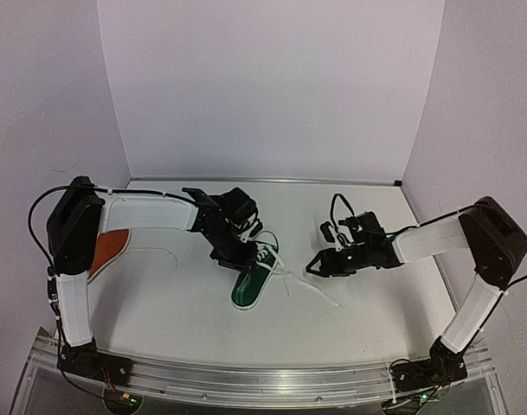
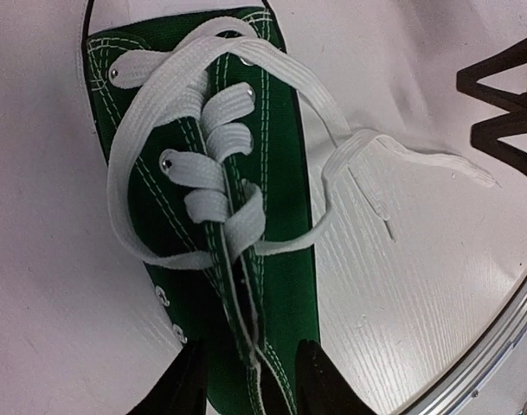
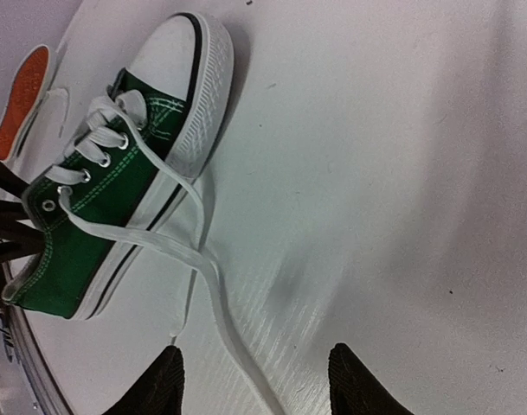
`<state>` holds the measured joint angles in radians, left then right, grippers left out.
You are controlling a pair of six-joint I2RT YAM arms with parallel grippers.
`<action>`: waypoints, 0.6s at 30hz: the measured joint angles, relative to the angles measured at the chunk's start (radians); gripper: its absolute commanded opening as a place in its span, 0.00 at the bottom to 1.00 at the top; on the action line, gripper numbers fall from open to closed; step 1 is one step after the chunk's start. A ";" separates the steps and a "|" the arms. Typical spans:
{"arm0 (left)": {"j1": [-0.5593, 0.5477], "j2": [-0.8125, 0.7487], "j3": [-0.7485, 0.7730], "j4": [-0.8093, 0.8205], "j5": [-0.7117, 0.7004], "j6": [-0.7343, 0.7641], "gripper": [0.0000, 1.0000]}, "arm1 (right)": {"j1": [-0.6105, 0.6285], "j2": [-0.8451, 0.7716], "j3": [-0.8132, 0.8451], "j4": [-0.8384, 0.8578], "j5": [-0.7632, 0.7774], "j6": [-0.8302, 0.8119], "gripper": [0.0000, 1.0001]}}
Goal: Tie the shoes
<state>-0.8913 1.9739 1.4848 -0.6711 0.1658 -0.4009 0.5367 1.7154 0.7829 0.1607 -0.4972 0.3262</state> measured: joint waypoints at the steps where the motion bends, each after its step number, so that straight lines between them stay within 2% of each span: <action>1: 0.000 -0.014 -0.008 0.000 0.000 -0.001 0.44 | 0.015 0.011 0.010 -0.020 0.020 -0.008 0.53; 7: 0.012 -0.094 -0.066 0.013 0.002 -0.009 0.62 | 0.091 0.019 0.041 -0.137 0.133 -0.029 0.51; 11: 0.053 -0.161 -0.118 0.028 0.021 -0.017 0.68 | 0.135 0.020 0.052 -0.204 0.205 -0.038 0.43; 14: 0.104 -0.200 -0.139 0.055 0.046 -0.018 0.69 | 0.156 0.027 0.068 -0.234 0.249 -0.038 0.25; 16: 0.139 -0.209 -0.137 0.068 0.054 -0.010 0.69 | 0.162 0.035 0.076 -0.243 0.261 -0.036 0.05; 17: 0.151 -0.209 -0.130 0.070 0.052 -0.001 0.69 | 0.163 0.038 0.078 -0.246 0.264 -0.033 0.00; 18: 0.161 -0.207 -0.117 0.067 0.047 0.009 0.69 | 0.164 0.040 0.079 -0.251 0.265 -0.028 0.00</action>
<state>-0.7306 1.7669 1.3674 -0.6037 0.2123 -0.3923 0.7006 1.7558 0.8619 -0.0902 -0.2327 0.2986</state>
